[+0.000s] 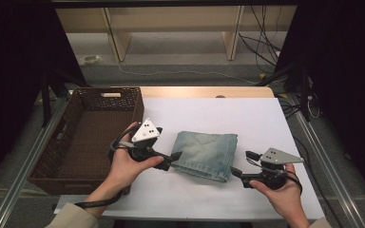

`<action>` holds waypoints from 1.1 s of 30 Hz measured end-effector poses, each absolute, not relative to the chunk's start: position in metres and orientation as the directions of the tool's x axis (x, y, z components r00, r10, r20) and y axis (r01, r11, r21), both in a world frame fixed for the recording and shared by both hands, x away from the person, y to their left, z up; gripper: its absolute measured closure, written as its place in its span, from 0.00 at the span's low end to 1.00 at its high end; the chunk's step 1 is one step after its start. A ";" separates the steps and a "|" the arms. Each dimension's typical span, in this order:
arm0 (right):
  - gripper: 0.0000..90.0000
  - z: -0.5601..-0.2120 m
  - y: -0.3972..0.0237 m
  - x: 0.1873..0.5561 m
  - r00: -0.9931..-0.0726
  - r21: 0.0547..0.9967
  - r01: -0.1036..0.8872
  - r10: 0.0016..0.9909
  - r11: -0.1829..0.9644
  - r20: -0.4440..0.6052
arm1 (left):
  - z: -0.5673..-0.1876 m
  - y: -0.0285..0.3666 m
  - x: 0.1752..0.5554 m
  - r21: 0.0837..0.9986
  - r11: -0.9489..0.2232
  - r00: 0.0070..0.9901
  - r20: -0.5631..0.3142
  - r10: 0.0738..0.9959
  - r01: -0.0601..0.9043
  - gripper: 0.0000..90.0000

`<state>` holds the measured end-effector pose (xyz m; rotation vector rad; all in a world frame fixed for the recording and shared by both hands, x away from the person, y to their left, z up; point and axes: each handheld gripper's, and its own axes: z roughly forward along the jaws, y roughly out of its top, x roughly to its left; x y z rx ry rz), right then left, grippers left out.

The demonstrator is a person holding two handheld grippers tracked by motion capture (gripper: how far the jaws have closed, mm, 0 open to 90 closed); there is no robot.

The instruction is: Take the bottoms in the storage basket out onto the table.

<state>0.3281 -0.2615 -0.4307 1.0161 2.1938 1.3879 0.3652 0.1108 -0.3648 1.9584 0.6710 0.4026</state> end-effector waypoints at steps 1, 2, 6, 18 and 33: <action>0.20 -0.431 -0.261 0.328 -0.680 0.885 0.385 0.729 0.262 0.080 | -0.365 0.113 0.365 0.891 -0.355 0.789 -0.006 0.614 0.284 0.00; 0.20 -0.431 -0.261 0.328 -0.680 0.885 0.385 0.729 0.262 0.080 | -0.365 0.116 0.364 0.890 -0.357 0.786 -0.002 0.618 0.283 0.00; 0.20 -0.431 -0.262 0.328 -0.679 0.884 0.387 0.730 0.262 0.081 | -0.365 0.125 0.363 0.891 -0.348 0.775 -0.006 0.633 0.291 0.00; 0.20 -0.431 -0.262 0.328 -0.681 0.884 0.386 0.728 0.263 0.081 | -0.365 0.148 0.358 0.894 -0.333 0.753 -0.007 0.658 0.299 0.00; 0.20 -0.431 -0.262 0.328 -0.683 0.882 0.388 0.726 0.266 0.081 | -0.365 0.174 0.351 0.903 -0.306 0.729 -0.011 0.684 0.301 0.00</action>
